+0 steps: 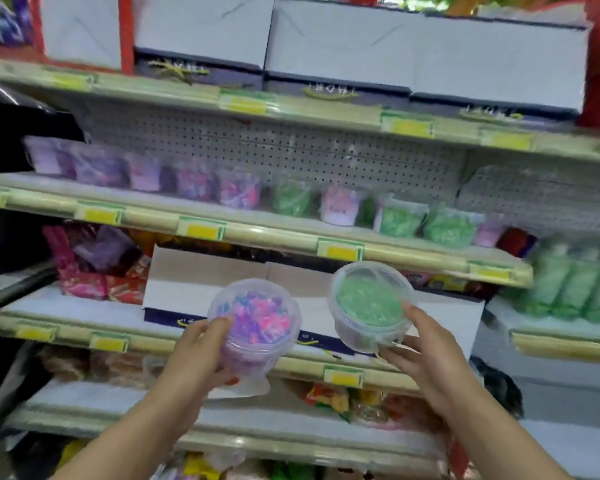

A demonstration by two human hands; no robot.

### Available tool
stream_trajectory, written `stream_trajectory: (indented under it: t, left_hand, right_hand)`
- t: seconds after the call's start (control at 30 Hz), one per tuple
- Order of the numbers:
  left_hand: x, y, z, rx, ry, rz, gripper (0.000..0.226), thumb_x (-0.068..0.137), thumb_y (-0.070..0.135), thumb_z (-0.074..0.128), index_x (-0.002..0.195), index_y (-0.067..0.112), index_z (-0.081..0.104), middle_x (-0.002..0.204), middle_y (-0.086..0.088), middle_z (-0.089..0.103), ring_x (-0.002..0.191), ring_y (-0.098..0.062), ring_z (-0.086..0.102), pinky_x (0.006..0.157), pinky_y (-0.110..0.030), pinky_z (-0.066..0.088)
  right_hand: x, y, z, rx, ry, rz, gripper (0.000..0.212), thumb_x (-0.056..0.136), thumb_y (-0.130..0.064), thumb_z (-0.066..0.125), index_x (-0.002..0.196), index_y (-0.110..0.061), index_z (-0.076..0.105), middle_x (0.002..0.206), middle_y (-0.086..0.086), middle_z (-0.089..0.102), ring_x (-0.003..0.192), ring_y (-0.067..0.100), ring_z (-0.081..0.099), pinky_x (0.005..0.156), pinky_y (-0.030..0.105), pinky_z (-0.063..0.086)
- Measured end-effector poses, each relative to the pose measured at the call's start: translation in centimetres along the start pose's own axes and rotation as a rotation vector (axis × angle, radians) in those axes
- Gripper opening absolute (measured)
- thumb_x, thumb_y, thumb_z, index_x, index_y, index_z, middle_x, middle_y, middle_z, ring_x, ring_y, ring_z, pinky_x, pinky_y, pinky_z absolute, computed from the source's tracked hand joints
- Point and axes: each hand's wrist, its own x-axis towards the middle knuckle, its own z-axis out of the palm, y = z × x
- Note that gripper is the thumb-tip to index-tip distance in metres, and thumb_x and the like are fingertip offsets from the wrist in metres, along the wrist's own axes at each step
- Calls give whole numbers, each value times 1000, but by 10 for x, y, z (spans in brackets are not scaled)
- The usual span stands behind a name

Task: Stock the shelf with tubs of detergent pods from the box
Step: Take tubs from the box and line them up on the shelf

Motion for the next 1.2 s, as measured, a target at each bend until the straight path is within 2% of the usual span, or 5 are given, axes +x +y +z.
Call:
stream_trajectory:
  t: [0.4, 0.8, 1.0, 1.1, 1.2]
  left_hand:
    - [52, 79, 34, 23, -10, 72, 38, 92, 37, 55, 123, 17, 50, 115, -14, 63, 96, -27, 65, 90, -42, 51]
    - [93, 108, 38, 39, 25, 82, 34, 91, 37, 55, 119, 18, 51, 113, -14, 62, 87, -25, 65, 76, -37, 53]
    - [125, 121, 26, 63, -31, 87, 31, 92, 36, 53, 118, 18, 53, 111, -14, 65, 93, -28, 67, 81, -41, 54]
    - [135, 129, 22, 73, -66, 85, 29, 93, 35, 52, 115, 17, 52, 108, -15, 65, 94, -28, 66, 76, -38, 54]
    - [147, 136, 13, 79, -83, 84, 29, 93, 36, 52, 115, 17, 53, 110, -15, 65, 96, -29, 65, 76, -39, 55]
  right_hand:
    - [77, -85, 43, 45, -88, -50, 33, 93, -41, 53, 114, -17, 46, 96, -2, 51, 97, 24, 55, 84, 40, 52]
    - [144, -115, 82, 13, -73, 90, 60, 91, -50, 51, 139, -18, 36, 145, 12, 33, 117, 38, 51, 90, 43, 52]
    - [149, -93, 89, -1100, 345, -515, 68, 84, -57, 53, 130, -9, 36, 126, 14, 43, 92, 30, 57, 65, 34, 45]
    - [147, -91, 104, -1368, 435, -838, 54, 89, -42, 57, 134, -19, 39, 136, 13, 33, 111, 31, 50, 68, 37, 50]
    - [162, -94, 121, -1401, 383, -808, 43, 90, -38, 57, 126, -15, 51, 141, 17, 32, 121, 37, 45, 81, 44, 50]
